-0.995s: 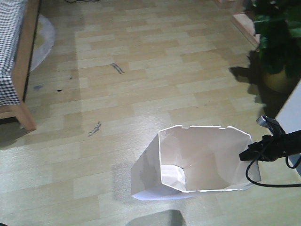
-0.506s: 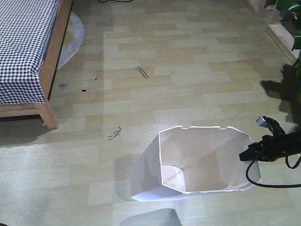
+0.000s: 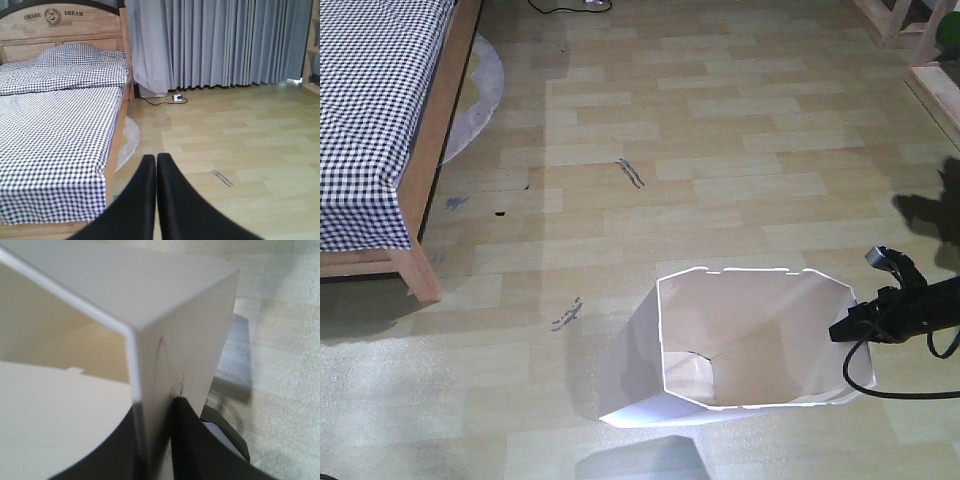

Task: Move trash bin to bedside with robot
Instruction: 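Hold the bin in the right gripper while turning the base toward the bed, then drive forward carrying the bin toward the bed and curtains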

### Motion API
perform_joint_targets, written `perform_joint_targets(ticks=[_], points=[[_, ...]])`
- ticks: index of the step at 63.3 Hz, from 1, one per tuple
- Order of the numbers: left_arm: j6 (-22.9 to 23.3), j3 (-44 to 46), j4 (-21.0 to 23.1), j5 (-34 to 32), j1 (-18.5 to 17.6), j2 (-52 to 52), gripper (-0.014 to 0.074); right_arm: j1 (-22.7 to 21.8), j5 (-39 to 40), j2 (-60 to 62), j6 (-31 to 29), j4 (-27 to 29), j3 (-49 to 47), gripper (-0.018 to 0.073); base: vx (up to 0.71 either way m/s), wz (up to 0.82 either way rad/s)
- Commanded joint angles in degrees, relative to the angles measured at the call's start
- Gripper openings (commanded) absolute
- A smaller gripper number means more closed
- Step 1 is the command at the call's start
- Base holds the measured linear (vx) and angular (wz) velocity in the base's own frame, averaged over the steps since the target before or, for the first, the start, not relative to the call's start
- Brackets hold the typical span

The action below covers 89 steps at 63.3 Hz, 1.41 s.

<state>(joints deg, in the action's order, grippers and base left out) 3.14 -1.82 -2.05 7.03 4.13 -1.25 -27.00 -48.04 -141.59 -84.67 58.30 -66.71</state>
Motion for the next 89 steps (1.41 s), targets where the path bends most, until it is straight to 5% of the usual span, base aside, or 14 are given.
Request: perform_joint_targets(ticks=[1, 89], points=[[0.3, 1.4, 0.1, -4.1, -0.2, -0.3, -0.0006, -0.1, -14.1, 4.3, 0.0, 5.3, -0.4, -0.0005, 0.27, -0.01], [0.3, 1.4, 0.1, -4.1, -0.2, -0.3, -0.0006, -0.1, -14.2, 4.3, 0.0, 5.3, -0.4, -0.0005, 0.26, 0.06]])
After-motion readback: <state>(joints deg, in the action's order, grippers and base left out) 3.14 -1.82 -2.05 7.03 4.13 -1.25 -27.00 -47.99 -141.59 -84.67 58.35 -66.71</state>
